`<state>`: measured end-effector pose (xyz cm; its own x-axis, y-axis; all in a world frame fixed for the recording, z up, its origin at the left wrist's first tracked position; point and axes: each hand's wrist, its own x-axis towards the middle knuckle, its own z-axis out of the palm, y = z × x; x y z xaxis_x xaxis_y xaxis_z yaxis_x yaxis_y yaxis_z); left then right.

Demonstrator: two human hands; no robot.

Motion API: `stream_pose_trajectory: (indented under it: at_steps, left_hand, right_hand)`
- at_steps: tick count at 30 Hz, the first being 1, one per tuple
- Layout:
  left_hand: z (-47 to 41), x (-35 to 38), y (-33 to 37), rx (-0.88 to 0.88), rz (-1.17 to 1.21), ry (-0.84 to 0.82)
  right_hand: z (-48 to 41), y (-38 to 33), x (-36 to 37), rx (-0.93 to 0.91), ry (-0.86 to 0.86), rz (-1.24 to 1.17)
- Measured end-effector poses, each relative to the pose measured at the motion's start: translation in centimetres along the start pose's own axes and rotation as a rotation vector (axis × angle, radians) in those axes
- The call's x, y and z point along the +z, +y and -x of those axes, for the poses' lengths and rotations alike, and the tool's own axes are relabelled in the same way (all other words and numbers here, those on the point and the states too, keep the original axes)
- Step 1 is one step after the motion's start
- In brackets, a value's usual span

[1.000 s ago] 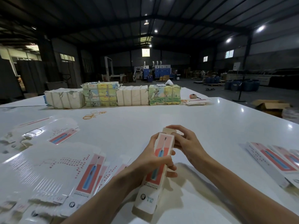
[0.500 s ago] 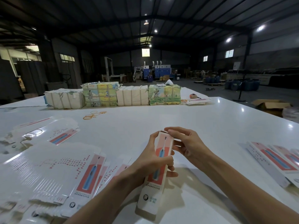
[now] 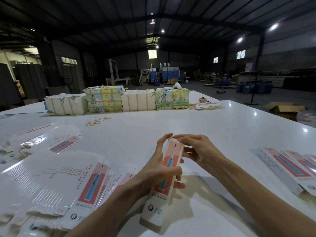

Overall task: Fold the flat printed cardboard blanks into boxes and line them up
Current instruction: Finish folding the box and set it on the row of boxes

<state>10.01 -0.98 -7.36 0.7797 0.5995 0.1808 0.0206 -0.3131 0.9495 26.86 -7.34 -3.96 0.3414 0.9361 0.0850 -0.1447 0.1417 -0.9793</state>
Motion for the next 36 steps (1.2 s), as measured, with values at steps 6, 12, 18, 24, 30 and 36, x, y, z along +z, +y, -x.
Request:
stream_pose_trajectory:
  at_steps: [6,12,18,24,30,36]
  left_hand:
    - [0.0,0.0,-0.1,-0.006,-0.021,0.030]
    - [0.0,-0.7,0.2,-0.036,0.070,0.109]
    - [-0.2,-0.7,-0.3,-0.060,0.113,0.097]
    - [-0.4,-0.5,-0.3,-0.076,0.167,0.121]
    - [-0.2,-0.5,0.3,-0.098,0.512,0.322]
    - [0.0,-1.1,0.8,-0.064,0.786,0.246]
  right_hand:
    - [-0.2,-0.1,-0.1,-0.019,-0.009,0.022]
    - [0.1,0.5,0.7,-0.111,-0.109,0.117]
    - [0.6,1.0,0.6,-0.354,-0.028,0.491]
    - [0.4,1.8,0.7,-0.366,-0.034,0.441]
    - [0.3,2.5,3.2,-0.447,0.071,0.812]
    - [2.1,3.2,3.4,-0.311,-0.155,1.163]
